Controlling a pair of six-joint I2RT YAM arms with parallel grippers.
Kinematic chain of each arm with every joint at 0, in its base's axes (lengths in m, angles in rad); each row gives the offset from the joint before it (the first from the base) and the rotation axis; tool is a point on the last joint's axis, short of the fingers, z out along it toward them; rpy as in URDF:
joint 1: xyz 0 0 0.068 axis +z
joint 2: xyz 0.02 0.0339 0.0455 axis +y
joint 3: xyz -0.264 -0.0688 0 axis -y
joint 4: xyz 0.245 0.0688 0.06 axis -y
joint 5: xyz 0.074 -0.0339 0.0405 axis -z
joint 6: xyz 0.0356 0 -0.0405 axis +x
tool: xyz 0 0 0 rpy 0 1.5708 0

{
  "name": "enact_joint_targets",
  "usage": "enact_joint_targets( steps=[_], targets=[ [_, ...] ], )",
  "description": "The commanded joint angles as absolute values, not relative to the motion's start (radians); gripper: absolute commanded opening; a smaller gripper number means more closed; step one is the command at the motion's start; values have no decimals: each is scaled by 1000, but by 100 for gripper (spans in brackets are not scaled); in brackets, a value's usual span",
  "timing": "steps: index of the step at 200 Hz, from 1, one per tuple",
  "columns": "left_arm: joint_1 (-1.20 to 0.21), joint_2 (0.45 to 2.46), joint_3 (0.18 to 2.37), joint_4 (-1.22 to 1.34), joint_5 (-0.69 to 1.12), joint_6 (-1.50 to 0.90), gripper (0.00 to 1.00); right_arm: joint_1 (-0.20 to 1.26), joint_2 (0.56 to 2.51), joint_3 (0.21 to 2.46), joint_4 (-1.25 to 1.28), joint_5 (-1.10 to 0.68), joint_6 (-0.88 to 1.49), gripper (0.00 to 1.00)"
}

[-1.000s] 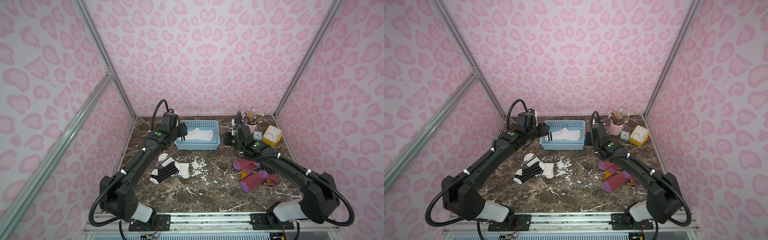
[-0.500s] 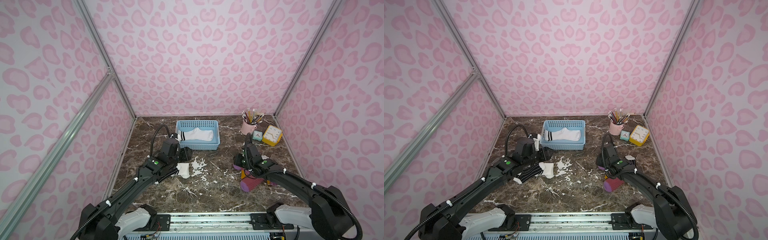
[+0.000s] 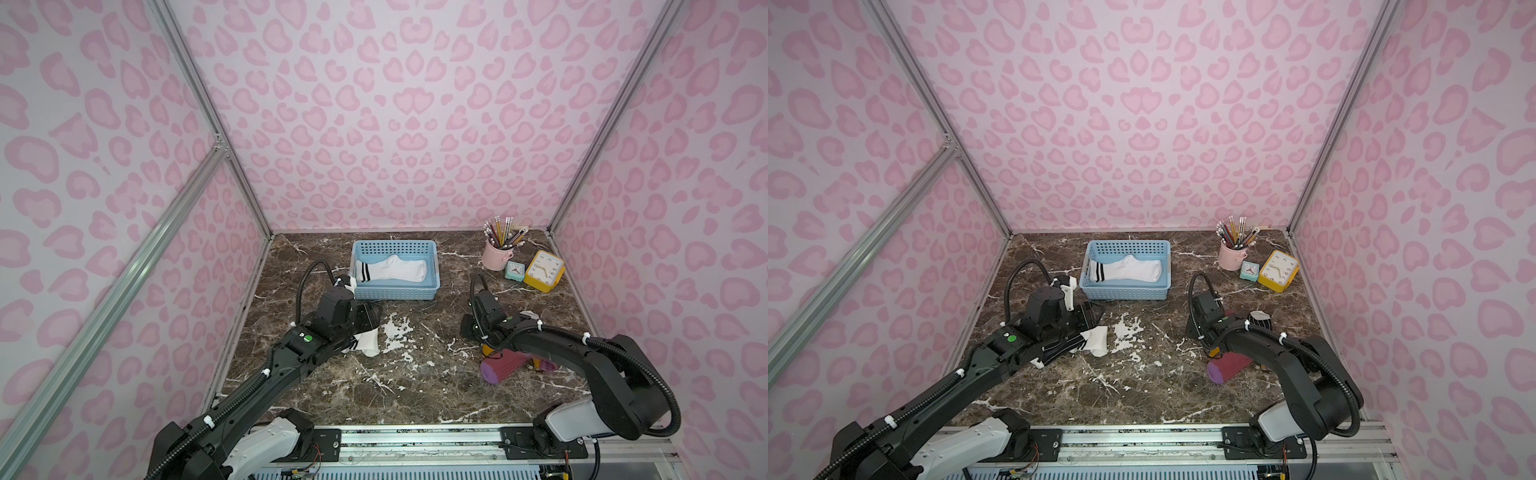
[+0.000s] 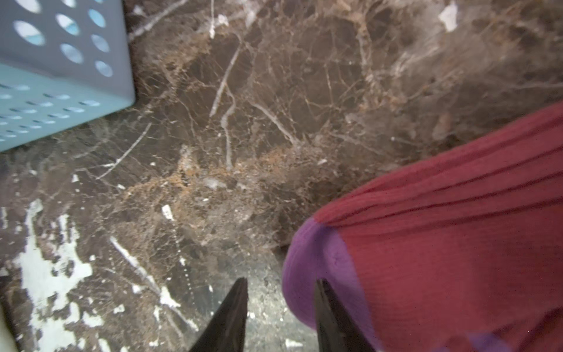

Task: Place the socks together as a pair
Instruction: Pick up the sock from the center of the board.

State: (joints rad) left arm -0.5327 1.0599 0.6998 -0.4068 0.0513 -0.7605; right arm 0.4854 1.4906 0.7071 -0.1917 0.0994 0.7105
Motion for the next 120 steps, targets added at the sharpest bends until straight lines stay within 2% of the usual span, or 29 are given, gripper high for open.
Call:
enact_joint_targets(
  steps=[1, 48, 68, 94, 120],
  targets=[
    [-532, 1058, 696, -375, 38, -774, 57, 490, 1515, 726, -197, 149, 709, 40],
    [-532, 1051, 687, -379, 23, -775, 57, 510, 1559, 758, -217, 204, 705, 36],
    [-533, 1051, 683, -380, 21, -777, 56, 521, 1589, 771, -227, 226, 707, 25],
    [-533, 1050, 685, -388, 16, -772, 56, 535, 1592, 800, -249, 247, 709, 1],
    [-532, 1040, 693, -405, 6, -767, 56, 570, 1537, 841, -299, 283, 707, 0]
  ],
)
